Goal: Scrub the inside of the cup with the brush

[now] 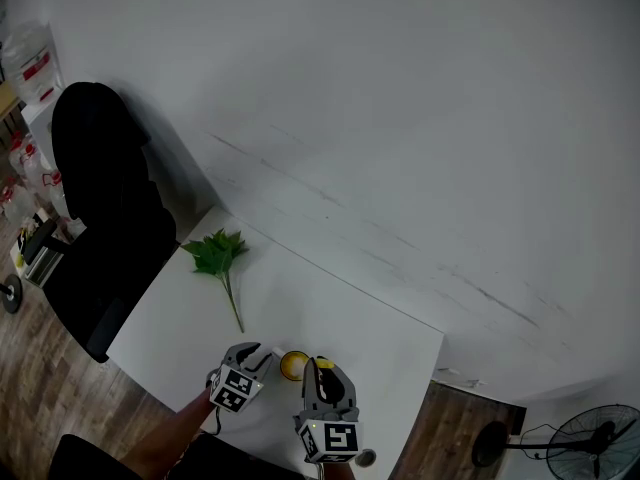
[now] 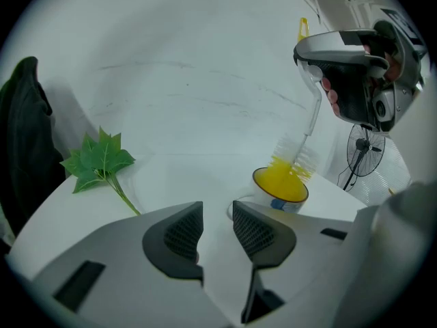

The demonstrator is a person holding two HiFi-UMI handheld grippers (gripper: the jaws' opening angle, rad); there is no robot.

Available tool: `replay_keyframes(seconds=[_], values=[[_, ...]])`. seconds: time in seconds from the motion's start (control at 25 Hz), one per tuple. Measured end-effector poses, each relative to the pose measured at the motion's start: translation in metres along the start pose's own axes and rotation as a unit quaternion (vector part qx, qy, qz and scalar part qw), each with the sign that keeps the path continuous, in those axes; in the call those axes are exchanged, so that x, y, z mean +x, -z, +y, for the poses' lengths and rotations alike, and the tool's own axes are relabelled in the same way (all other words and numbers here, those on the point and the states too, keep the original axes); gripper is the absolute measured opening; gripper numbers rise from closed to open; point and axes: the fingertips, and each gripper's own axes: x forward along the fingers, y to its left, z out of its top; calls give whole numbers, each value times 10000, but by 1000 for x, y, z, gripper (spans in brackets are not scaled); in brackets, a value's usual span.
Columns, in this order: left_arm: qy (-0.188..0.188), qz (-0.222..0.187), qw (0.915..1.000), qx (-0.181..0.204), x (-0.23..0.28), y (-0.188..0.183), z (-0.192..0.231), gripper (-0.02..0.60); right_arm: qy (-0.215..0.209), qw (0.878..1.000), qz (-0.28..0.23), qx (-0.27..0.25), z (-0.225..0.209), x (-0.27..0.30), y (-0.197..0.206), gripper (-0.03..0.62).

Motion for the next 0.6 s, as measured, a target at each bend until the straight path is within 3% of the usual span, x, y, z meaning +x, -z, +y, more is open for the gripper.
replay_keyframes(seconds=[0.28,0.6], values=[[-270,-348,9990,71,-34,-25,0,146,-45,9989,-450,-95,2,-34,-38,63],[-365,-1040,9937,194,-80,-77,-24,129,134,9944,-1022,-254,-8,-83,-75,63]])
